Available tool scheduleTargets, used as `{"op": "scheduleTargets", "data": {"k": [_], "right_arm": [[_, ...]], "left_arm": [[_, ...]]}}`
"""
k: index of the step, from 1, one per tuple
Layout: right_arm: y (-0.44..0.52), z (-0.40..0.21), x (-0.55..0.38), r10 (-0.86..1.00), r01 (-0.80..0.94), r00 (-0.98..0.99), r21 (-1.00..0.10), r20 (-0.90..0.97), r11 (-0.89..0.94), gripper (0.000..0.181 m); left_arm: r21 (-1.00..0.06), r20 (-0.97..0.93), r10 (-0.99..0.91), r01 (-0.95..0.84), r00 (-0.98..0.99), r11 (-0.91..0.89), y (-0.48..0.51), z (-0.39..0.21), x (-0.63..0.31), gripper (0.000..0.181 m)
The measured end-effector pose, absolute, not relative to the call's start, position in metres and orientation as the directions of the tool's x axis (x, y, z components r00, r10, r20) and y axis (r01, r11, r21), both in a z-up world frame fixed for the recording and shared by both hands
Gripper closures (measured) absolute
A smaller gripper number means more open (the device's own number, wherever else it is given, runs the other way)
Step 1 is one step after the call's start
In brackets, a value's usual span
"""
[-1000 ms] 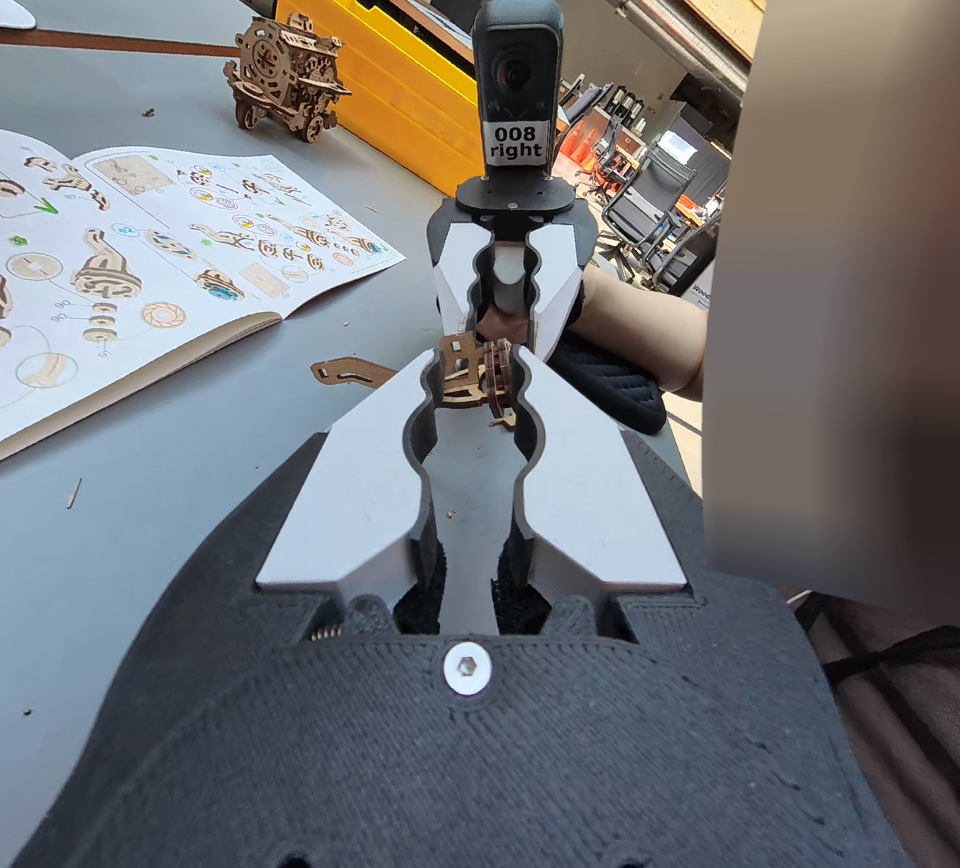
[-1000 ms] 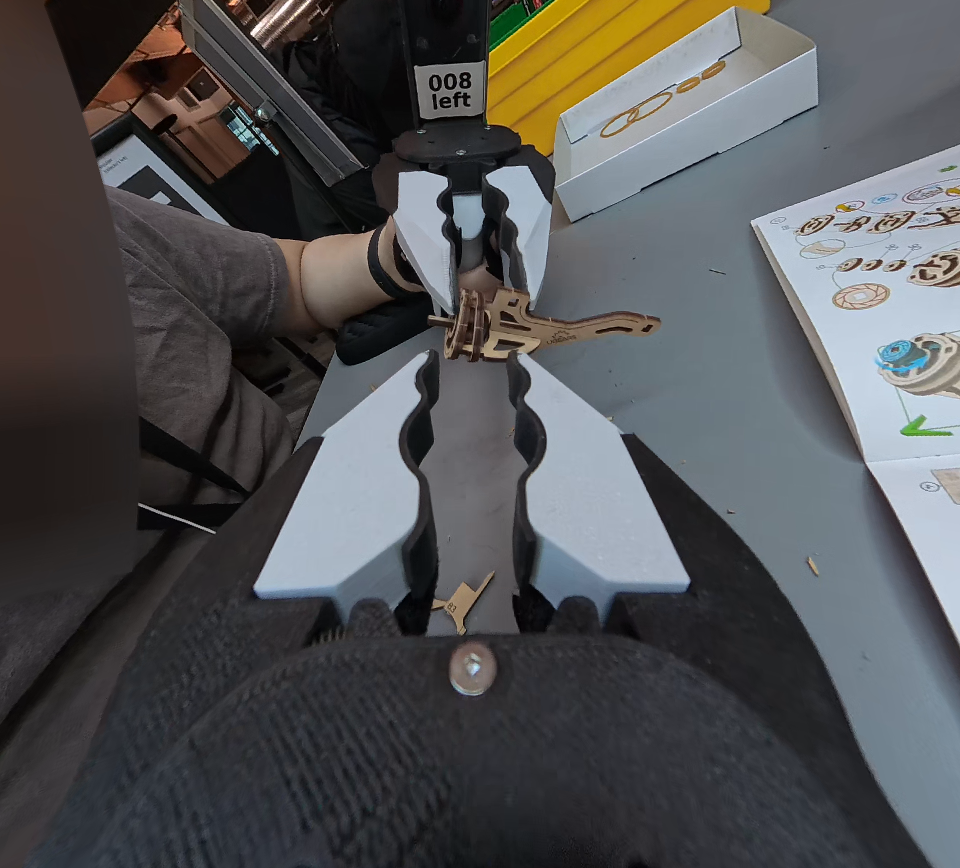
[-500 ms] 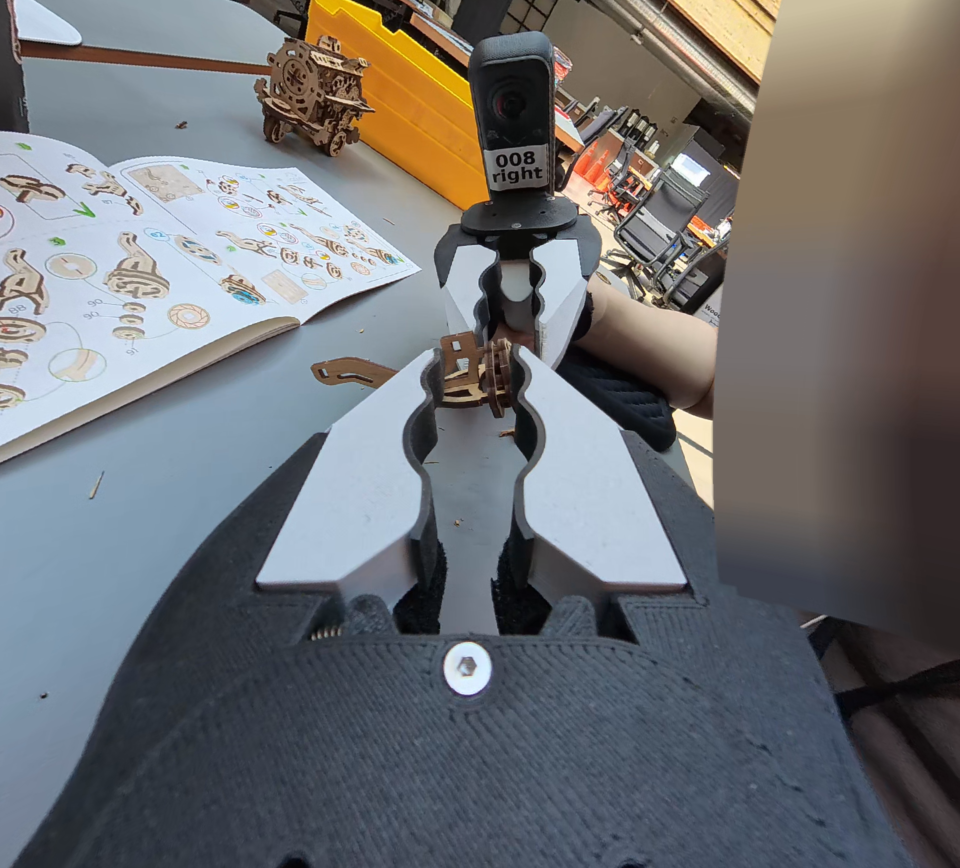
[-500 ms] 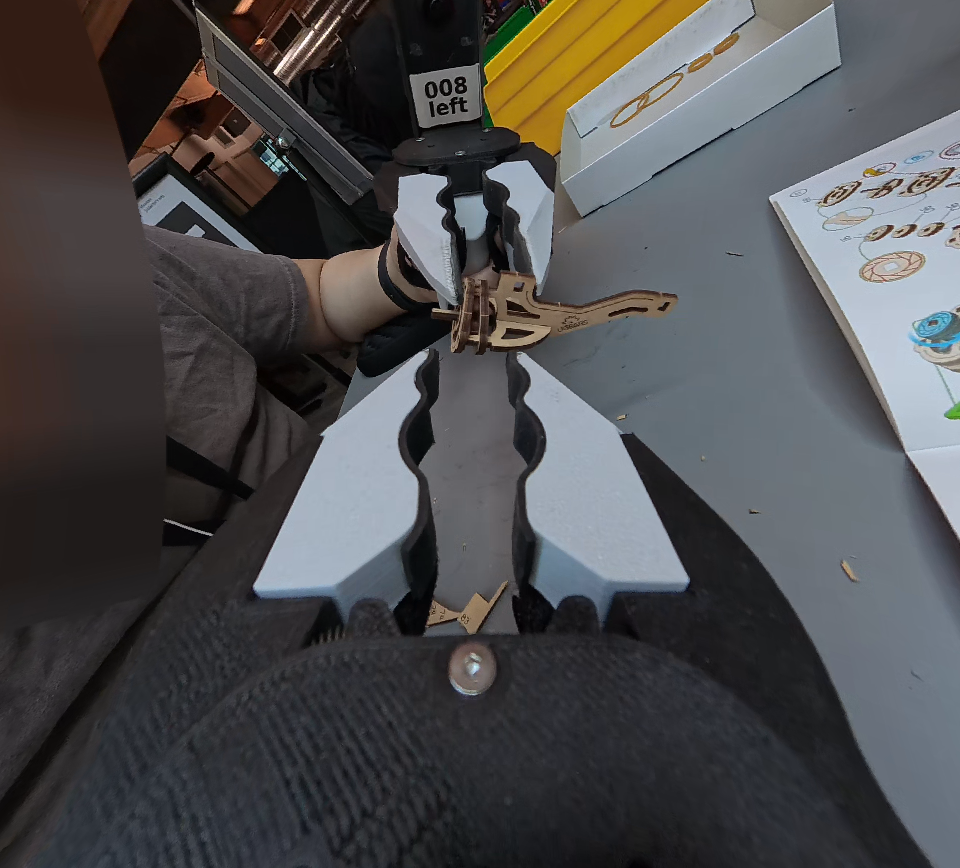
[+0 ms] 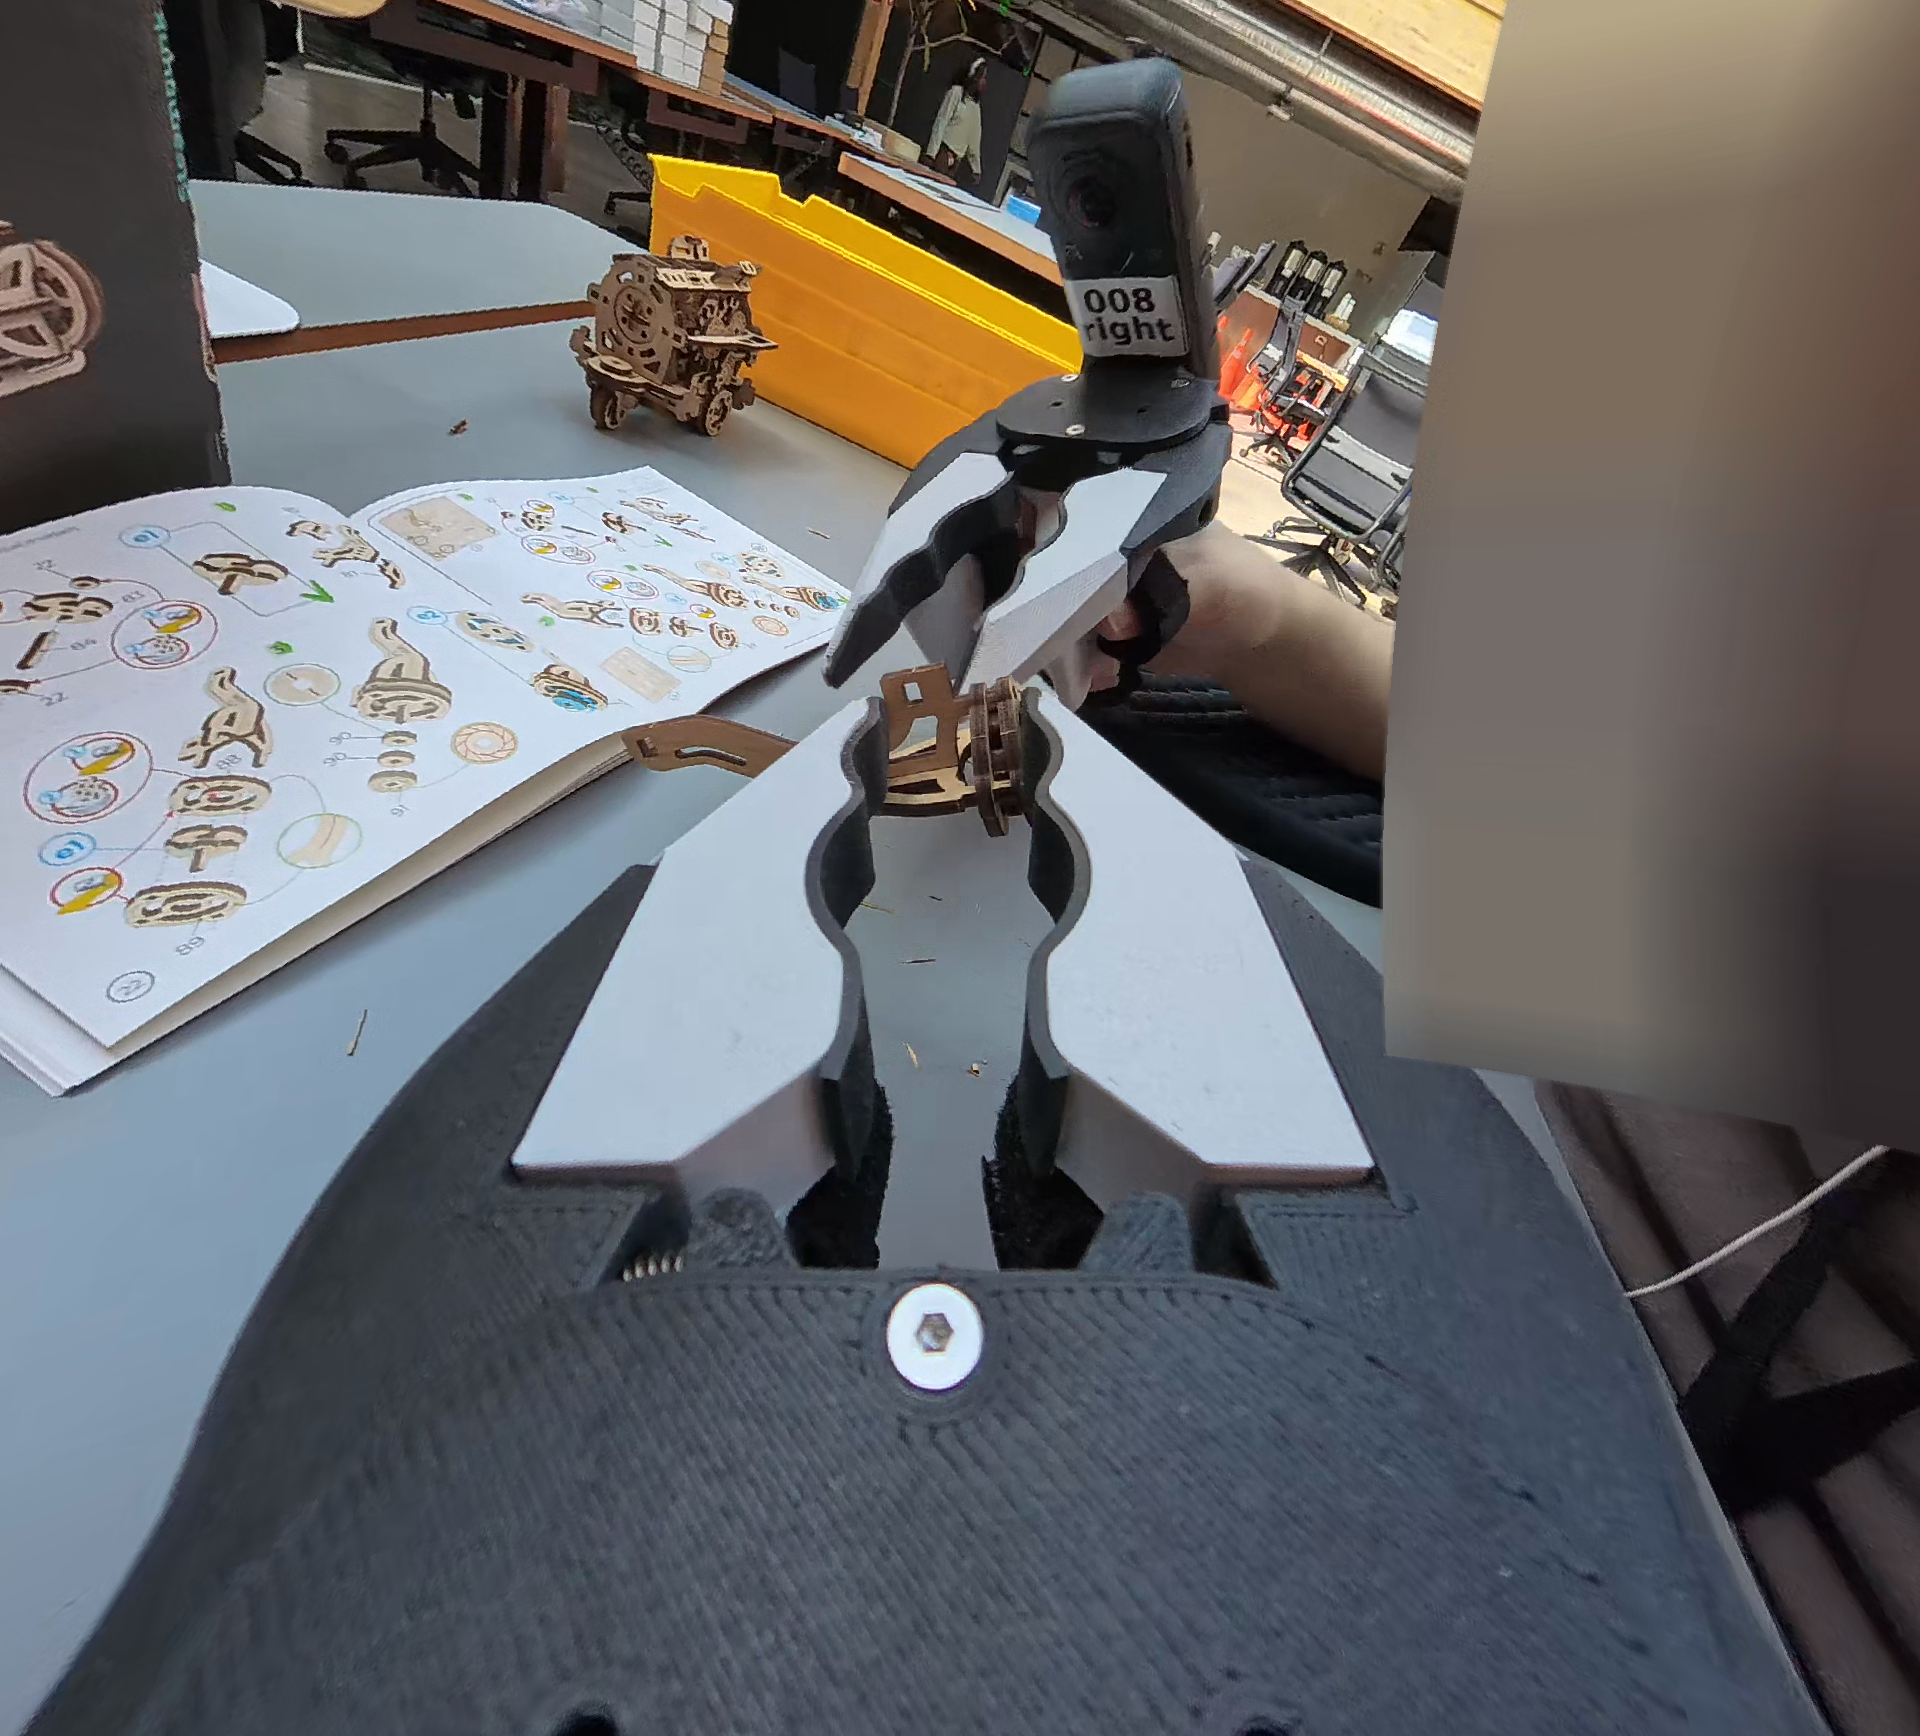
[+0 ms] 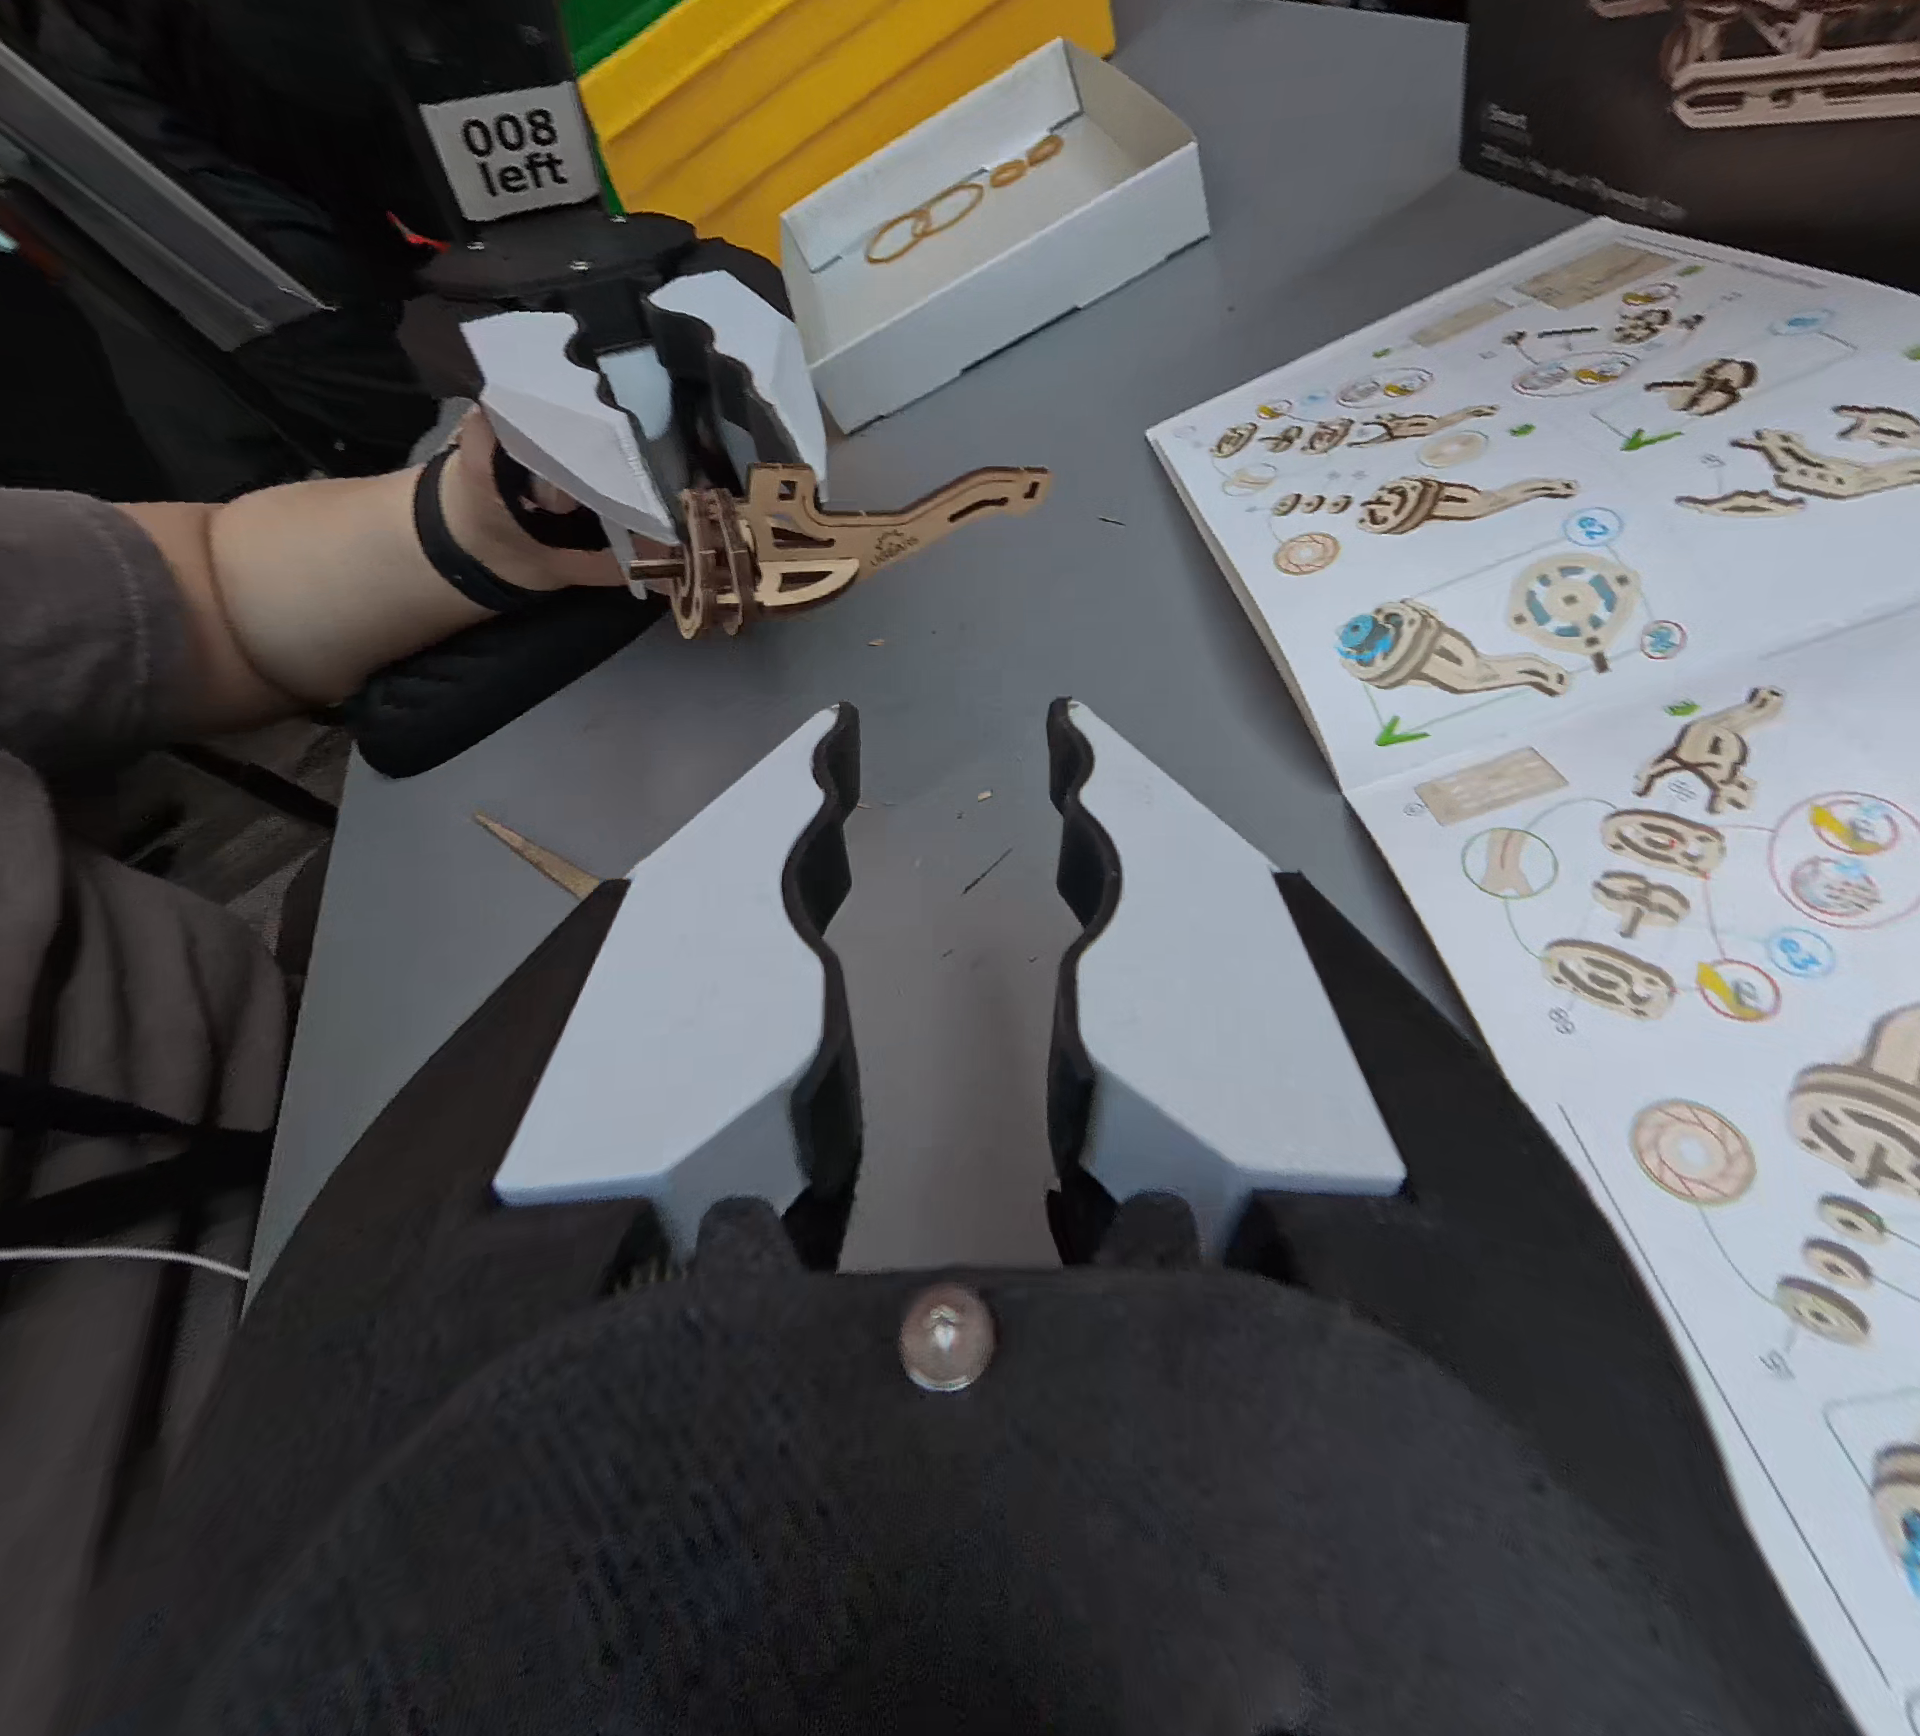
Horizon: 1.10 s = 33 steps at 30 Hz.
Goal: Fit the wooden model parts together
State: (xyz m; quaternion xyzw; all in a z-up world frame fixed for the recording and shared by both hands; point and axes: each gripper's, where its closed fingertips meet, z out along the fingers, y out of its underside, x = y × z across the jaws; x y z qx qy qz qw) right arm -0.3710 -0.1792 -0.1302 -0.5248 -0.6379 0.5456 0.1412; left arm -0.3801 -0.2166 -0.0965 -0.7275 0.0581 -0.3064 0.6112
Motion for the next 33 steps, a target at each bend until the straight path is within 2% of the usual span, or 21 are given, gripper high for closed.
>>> {"op": "scheduleTargets", "data": {"k": [3,6,8,14,17,25,29,33], "right_arm": [[-0.163,-0.125,-0.368,0.919,0.636,-0.202,-0.759,-0.339,-0.141,0.145],[-0.171,-0.119,-0.347,0.946,0.801,-0.097,-0.589,-0.309,-0.11,0.135],[-0.174,-0.112,-0.33,0.98,0.881,-0.052,-0.47,-0.191,-0.045,0.136],[-0.218,-0.079,-0.313,0.991,0.951,-0.116,-0.279,0.073,0.132,0.139],[-0.237,-0.081,-0.309,0.981,0.958,-0.173,-0.217,0.09,0.189,0.143],[-0.237,-0.08,-0.309,0.976,0.949,-0.213,-0.248,-0.047,0.196,0.145],[-0.206,-0.086,-0.303,0.988,0.968,-0.128,-0.228,-0.083,0.106,0.148],[-0.184,-0.079,-0.307,0.99,0.963,-0.054,-0.268,-0.129,0.018,0.148]], "left_arm": [[-0.922,0.383,-0.449,0.307,0.807,-0.234,-0.217,-0.093,-0.386,0.158],[-0.925,0.376,-0.44,0.303,0.815,-0.228,-0.216,-0.09,-0.39,0.158],[-0.927,0.372,-0.433,0.304,0.821,-0.219,-0.215,-0.086,-0.394,0.158],[-0.934,0.356,-0.426,0.299,0.832,-0.196,-0.216,-0.073,-0.395,0.158],[-0.939,0.342,-0.422,0.286,0.84,-0.192,-0.219,-0.067,-0.393,0.158],[-0.944,0.329,-0.407,0.284,0.852,-0.17,-0.207,-0.048,-0.396,0.158],[-0.951,0.308,-0.414,0.276,0.856,-0.136,-0.19,-0.029,-0.402,0.158],[-0.961,0.272,-0.434,0.262,0.859,-0.084,-0.17,-0.002,-0.407,0.157]]}}
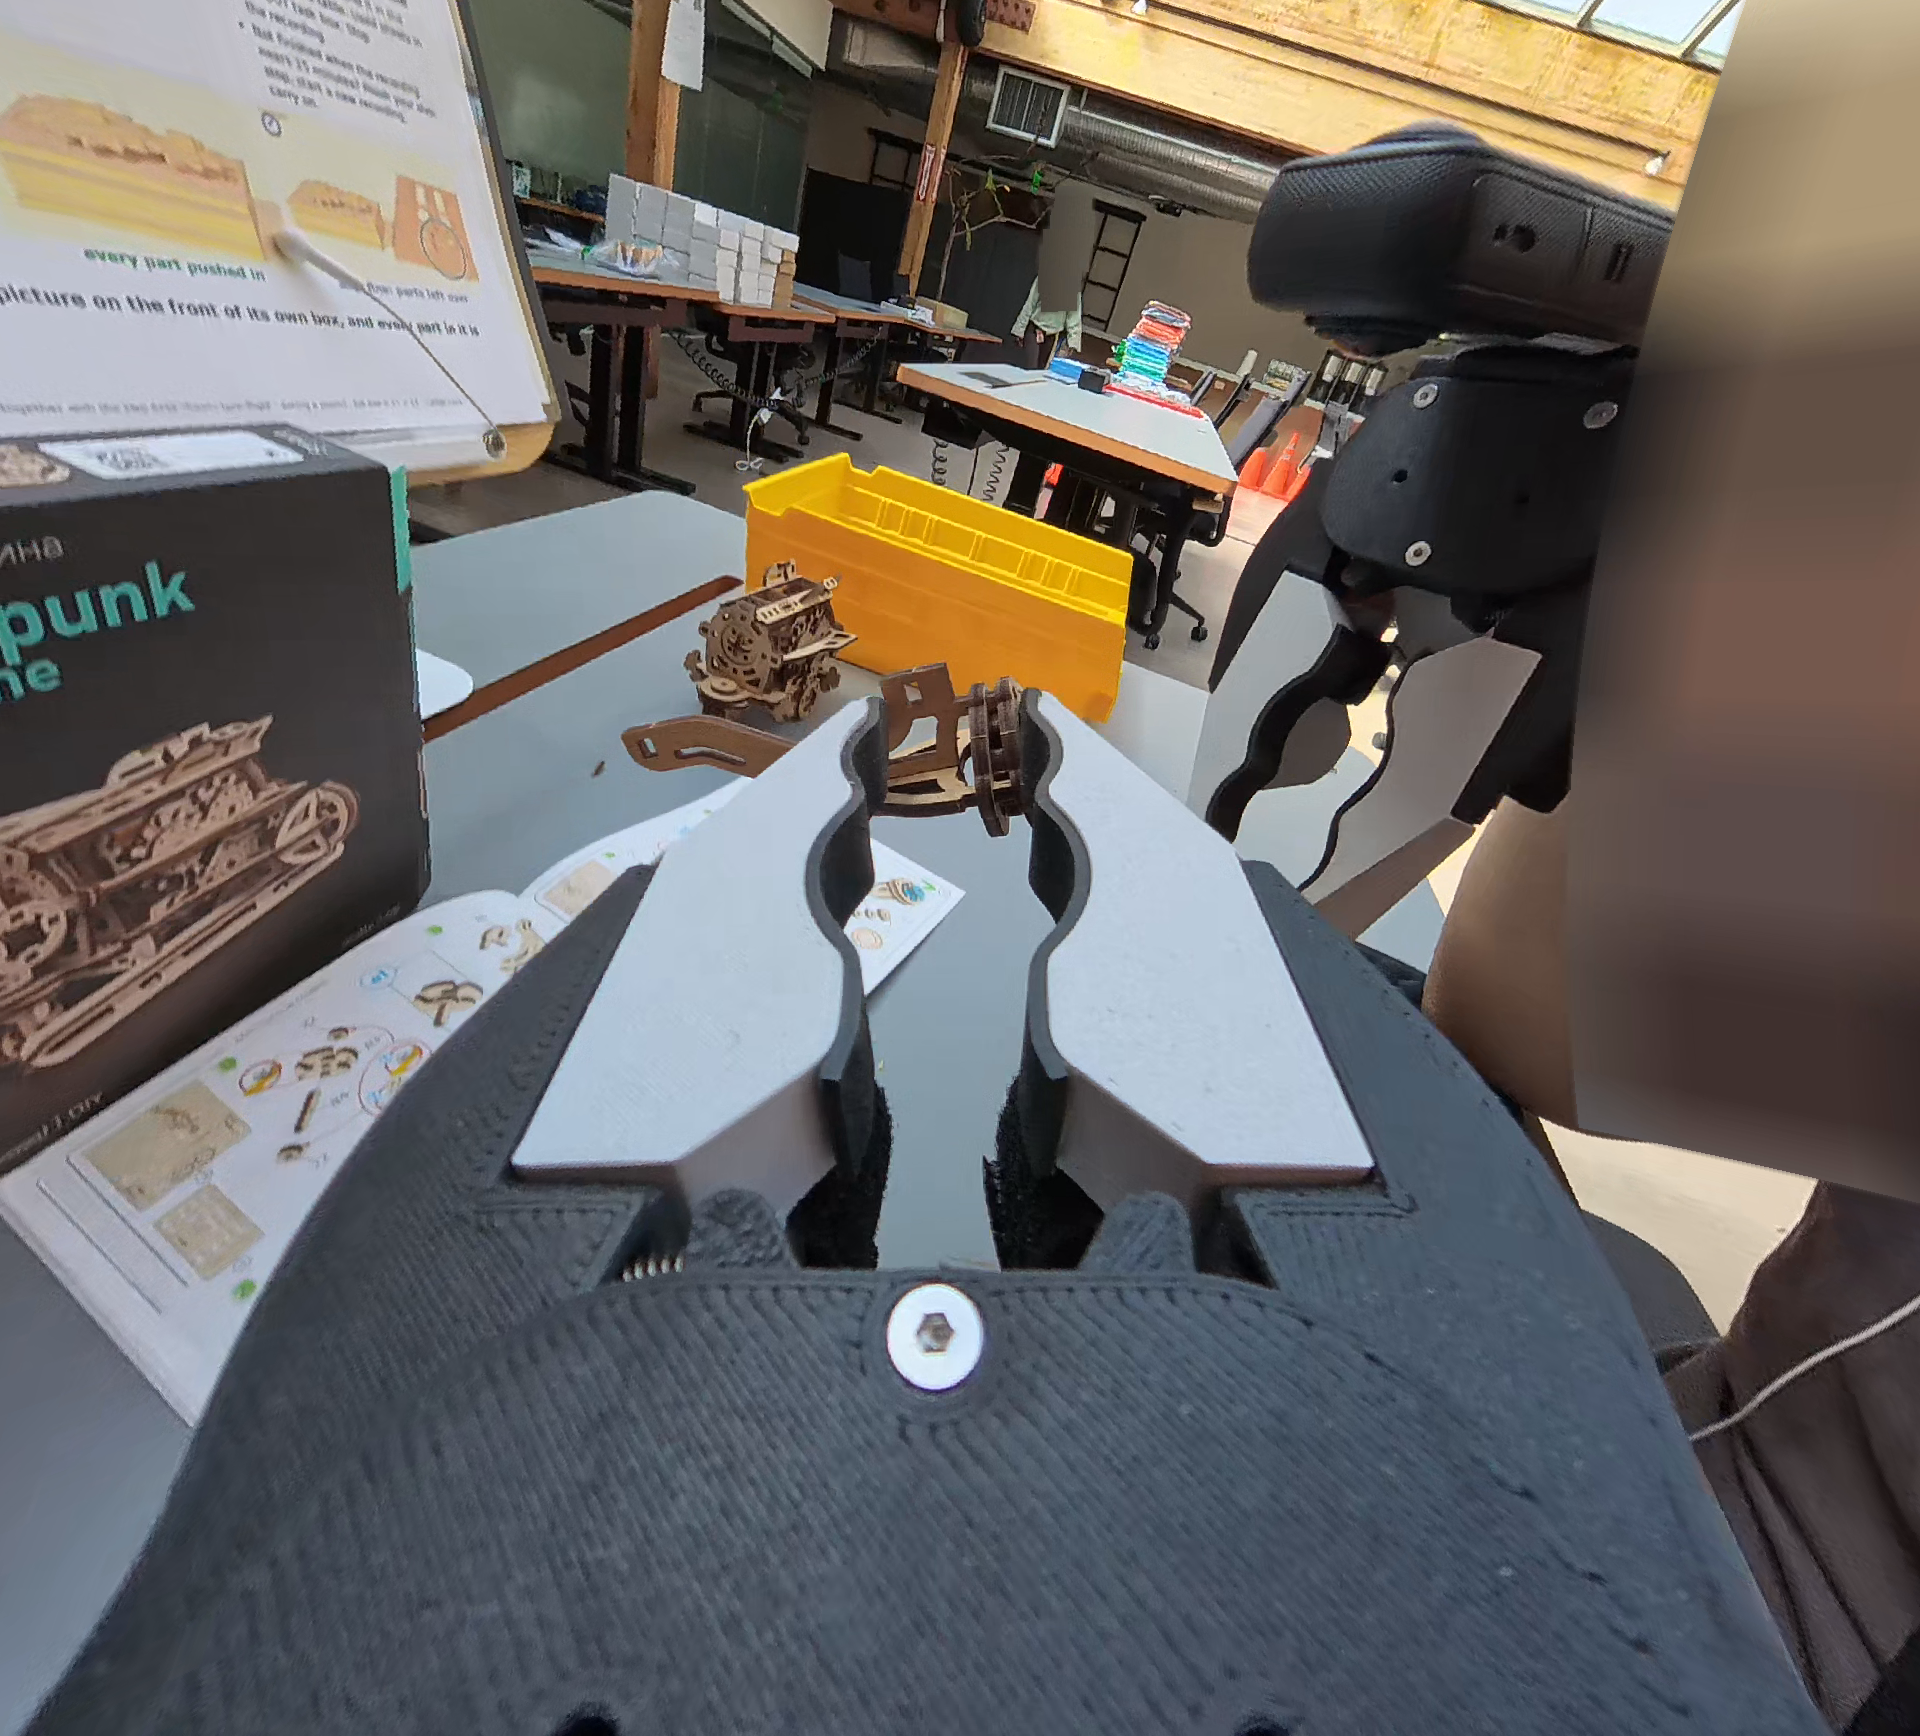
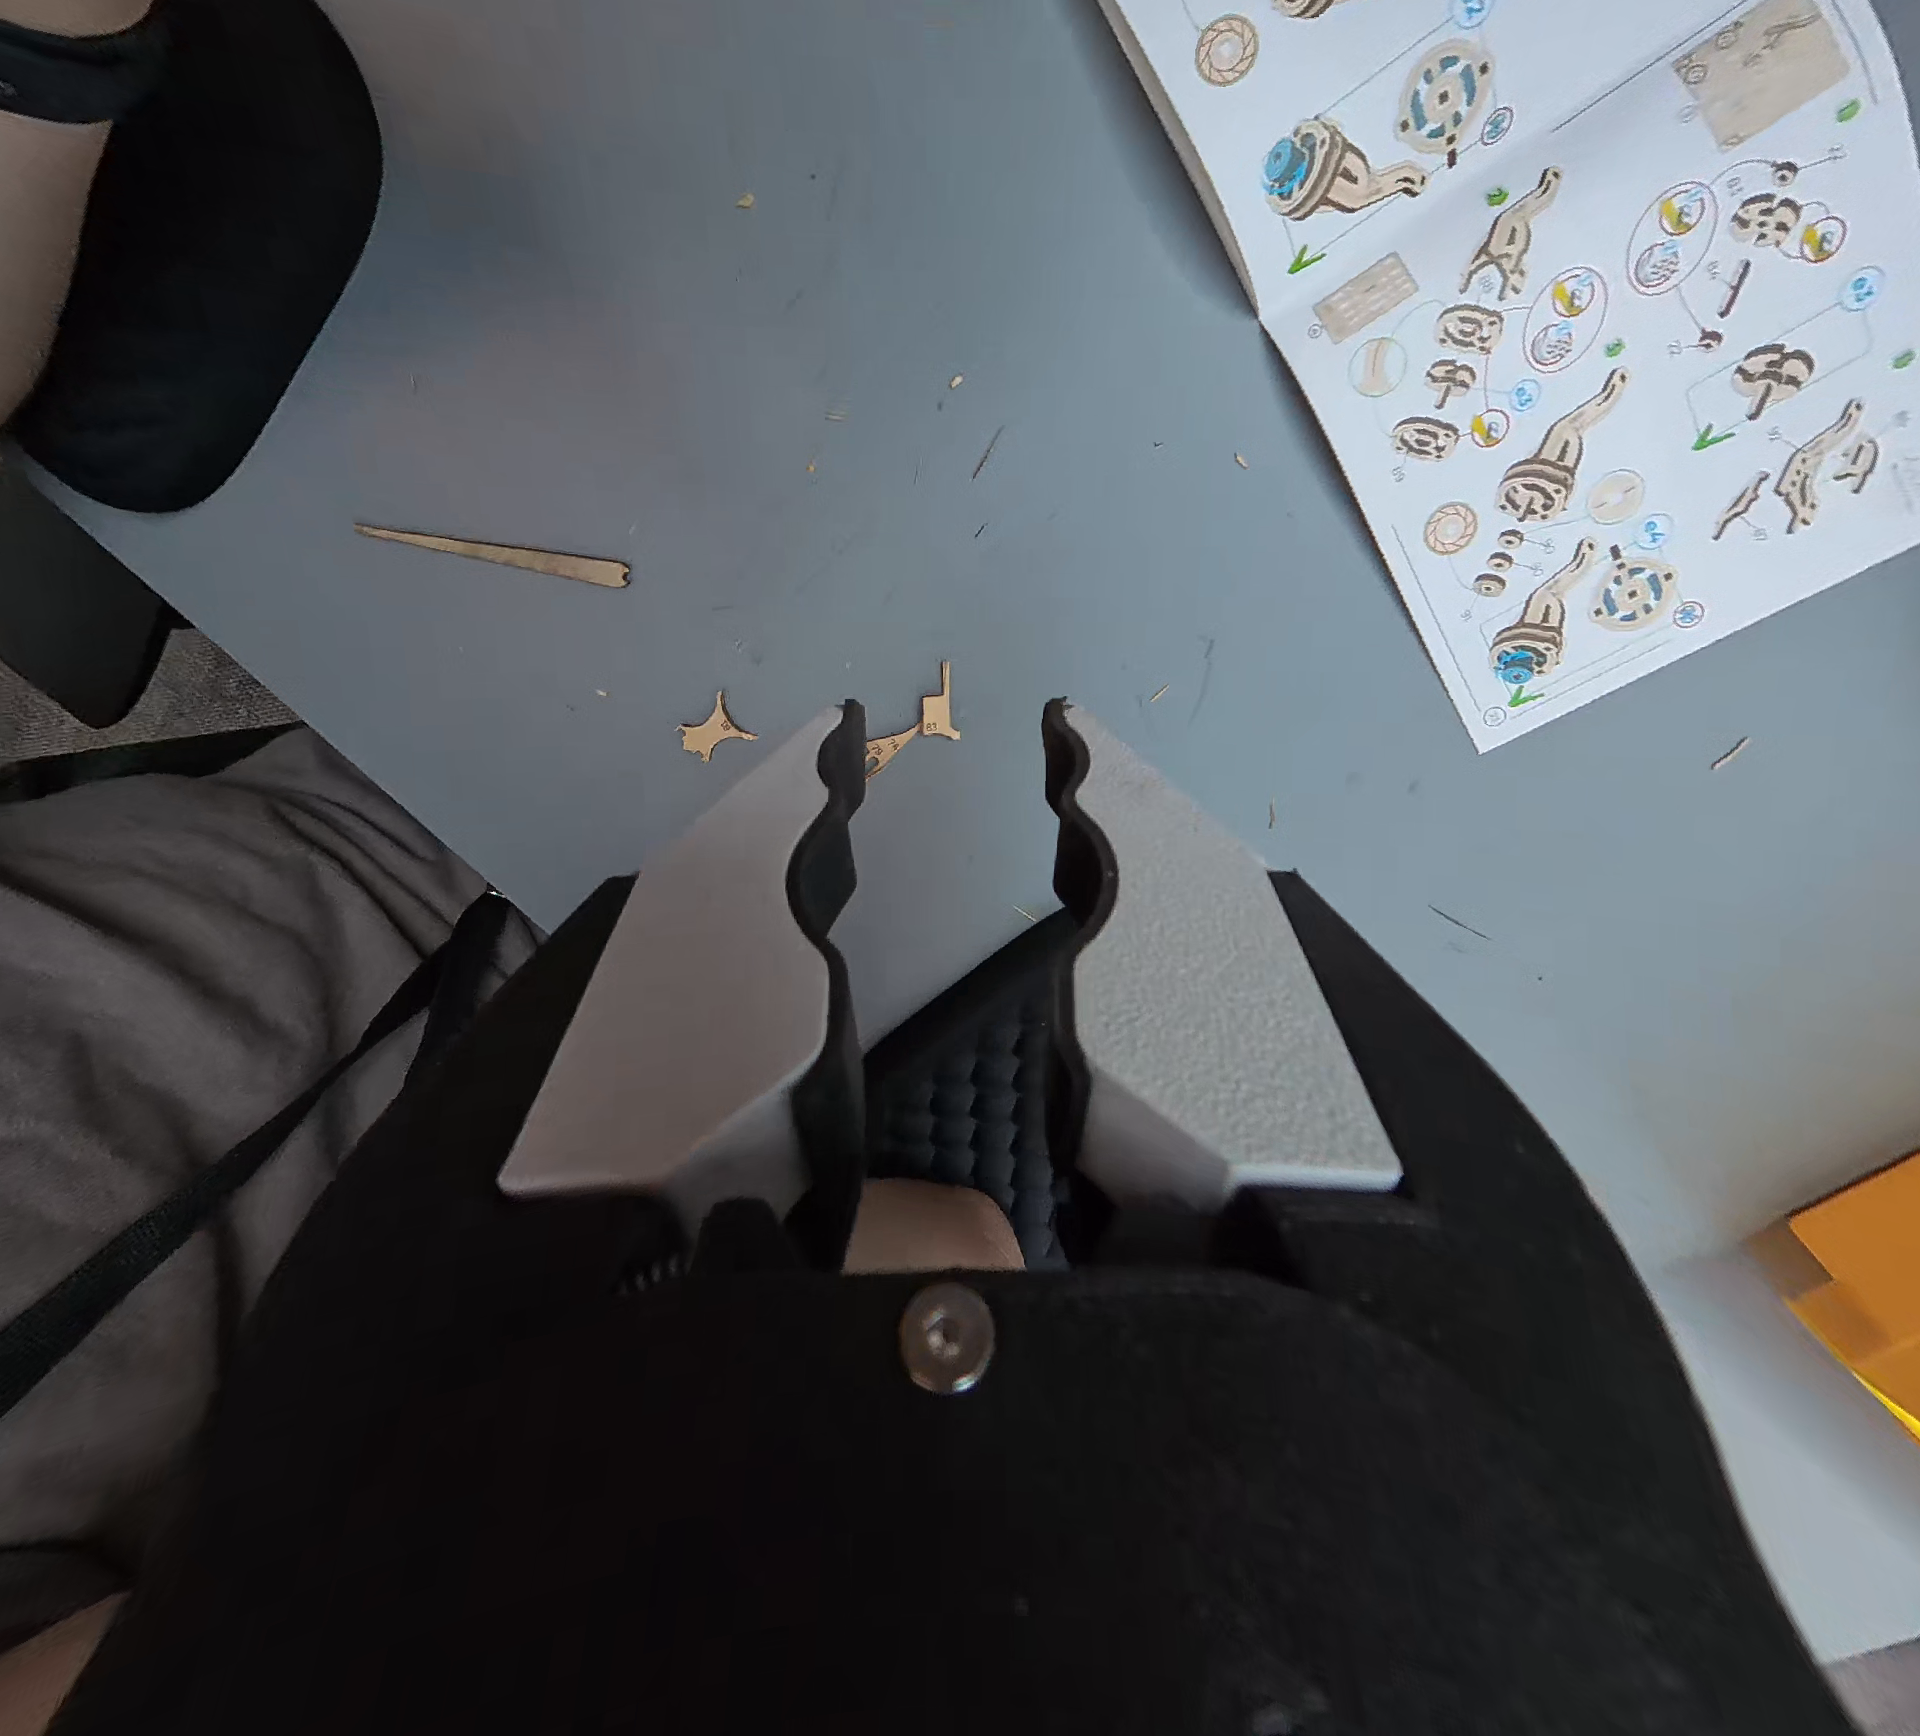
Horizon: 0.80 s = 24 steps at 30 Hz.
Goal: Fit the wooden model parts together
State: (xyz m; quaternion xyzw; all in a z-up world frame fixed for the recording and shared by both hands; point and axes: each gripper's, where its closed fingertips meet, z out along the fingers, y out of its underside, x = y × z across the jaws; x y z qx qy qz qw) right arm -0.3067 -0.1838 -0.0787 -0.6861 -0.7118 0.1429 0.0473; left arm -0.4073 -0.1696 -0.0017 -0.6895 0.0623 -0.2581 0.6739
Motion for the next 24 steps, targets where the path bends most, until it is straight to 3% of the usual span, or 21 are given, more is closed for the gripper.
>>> {"op": "scheduleTargets", "data": {"k": [9,12,16,20,24], "right_arm": [[-0.177,-0.078,-0.304,0.998,0.967,-0.044,-0.25,0.047,0.054,0.148],[-0.181,-0.086,-0.307,0.998,0.972,-0.066,-0.226,0.004,0.065,0.15],[-0.158,-0.1,-0.291,0.996,0.993,-0.036,-0.114,-0.082,0.026,0.159],[-0.114,-0.076,-0.302,0.976,0.947,0.123,-0.272,-0.179,-0.169,0.161],[-0.098,-0.037,-0.331,0.969,0.851,0.043,-0.5,-0.242,-0.163,0.163]], "left_arm": [[-0.971,0.185,-0.499,0.236,0.847,0.04,-0.138,0.056,-0.403,0.158],[-0.968,0.179,-0.519,0.244,0.836,0.058,-0.136,0.066,-0.4,0.158],[-0.965,0.175,-0.522,0.25,0.835,0.077,-0.135,0.073,-0.403,0.158],[-0.959,0.189,-0.519,0.271,0.834,0.087,-0.146,0.069,-0.412,0.158],[-0.948,0.19,-0.54,0.296,0.82,0.117,-0.164,0.081,-0.419,0.158]]}}
